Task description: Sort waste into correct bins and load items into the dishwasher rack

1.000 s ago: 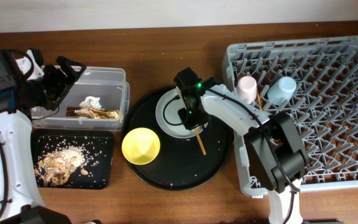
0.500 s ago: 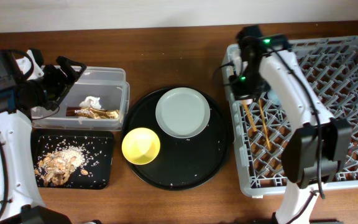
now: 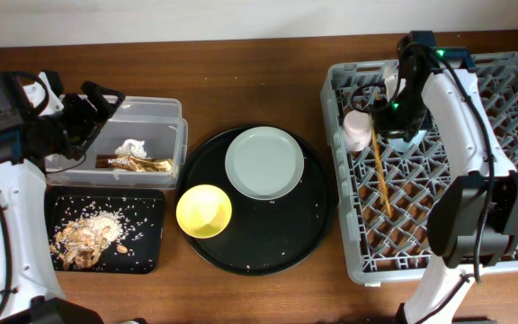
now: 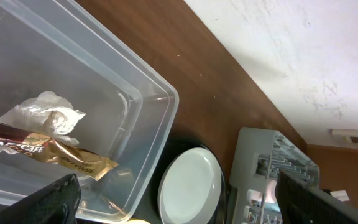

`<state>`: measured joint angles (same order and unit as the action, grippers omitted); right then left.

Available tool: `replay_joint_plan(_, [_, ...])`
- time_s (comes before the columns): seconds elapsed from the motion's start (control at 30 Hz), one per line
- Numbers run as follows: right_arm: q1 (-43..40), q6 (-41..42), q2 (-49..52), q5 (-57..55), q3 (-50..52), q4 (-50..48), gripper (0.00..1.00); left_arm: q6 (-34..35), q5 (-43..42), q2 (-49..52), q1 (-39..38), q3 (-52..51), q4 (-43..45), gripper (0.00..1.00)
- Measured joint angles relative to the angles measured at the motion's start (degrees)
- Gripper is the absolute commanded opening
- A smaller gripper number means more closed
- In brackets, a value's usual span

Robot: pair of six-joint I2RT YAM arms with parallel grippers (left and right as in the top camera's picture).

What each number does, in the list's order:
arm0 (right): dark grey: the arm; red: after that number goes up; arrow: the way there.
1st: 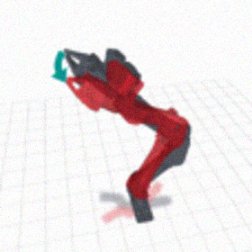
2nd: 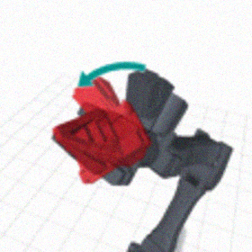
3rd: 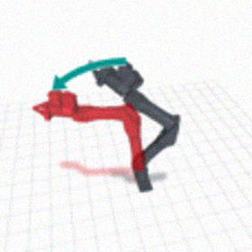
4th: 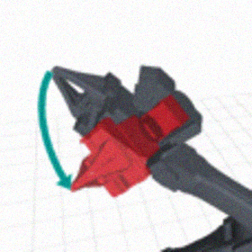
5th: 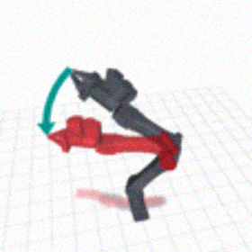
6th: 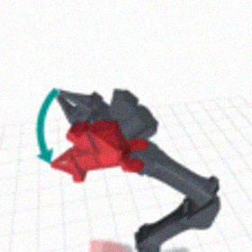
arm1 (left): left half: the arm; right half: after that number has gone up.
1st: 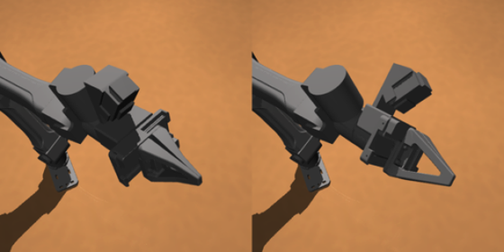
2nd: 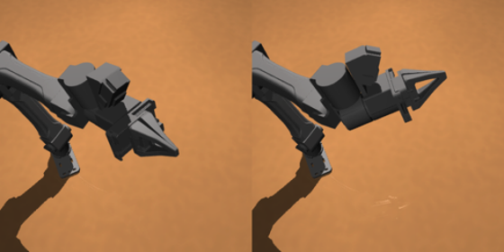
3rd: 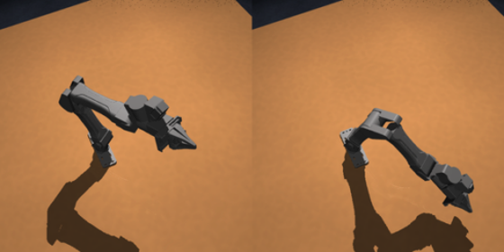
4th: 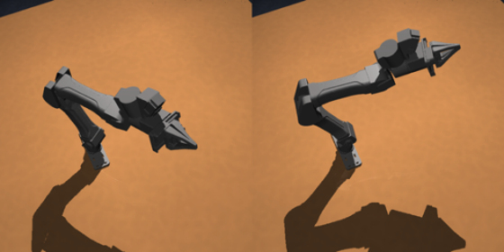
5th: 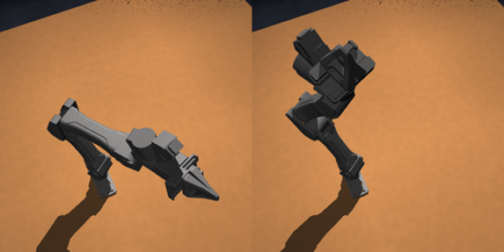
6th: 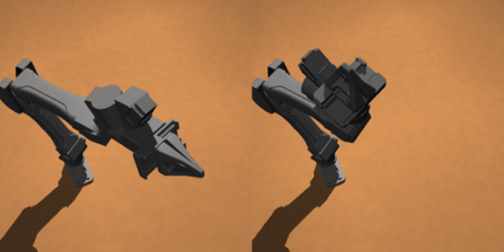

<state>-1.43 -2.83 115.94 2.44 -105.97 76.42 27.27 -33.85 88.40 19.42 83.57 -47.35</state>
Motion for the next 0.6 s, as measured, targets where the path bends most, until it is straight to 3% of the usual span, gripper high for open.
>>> replay_joint_plan(0.2, [0.02, -0.26, 0.00, 4.07, 0.00, 0.81, 0.20, 0.00, 0.00, 0.00, 0.00, 0.00, 0.00, 0.99])
replay_joint_plan(0.33, [2.93, -11.69, -0.02, 32.76, -0.02, 9.05, 0.35, 0.00, 0.02, 0.00, 0.00, 0.00, -0.07, 0.99])
replay_joint_plan(0.5, [26.82, -14.19, -0.07, 40.72, 0.00, 4.79, 0.40, 0.00, 0.02, 0.00, 0.00, 0.00, 0.00, 0.99])
replay_joint_plan(0.6, [41.11, -3.08, -0.13, 34.10, -0.02, -4.81, 0.43, 0.00, 0.02, 0.00, 0.00, 0.00, 0.00, 0.99])
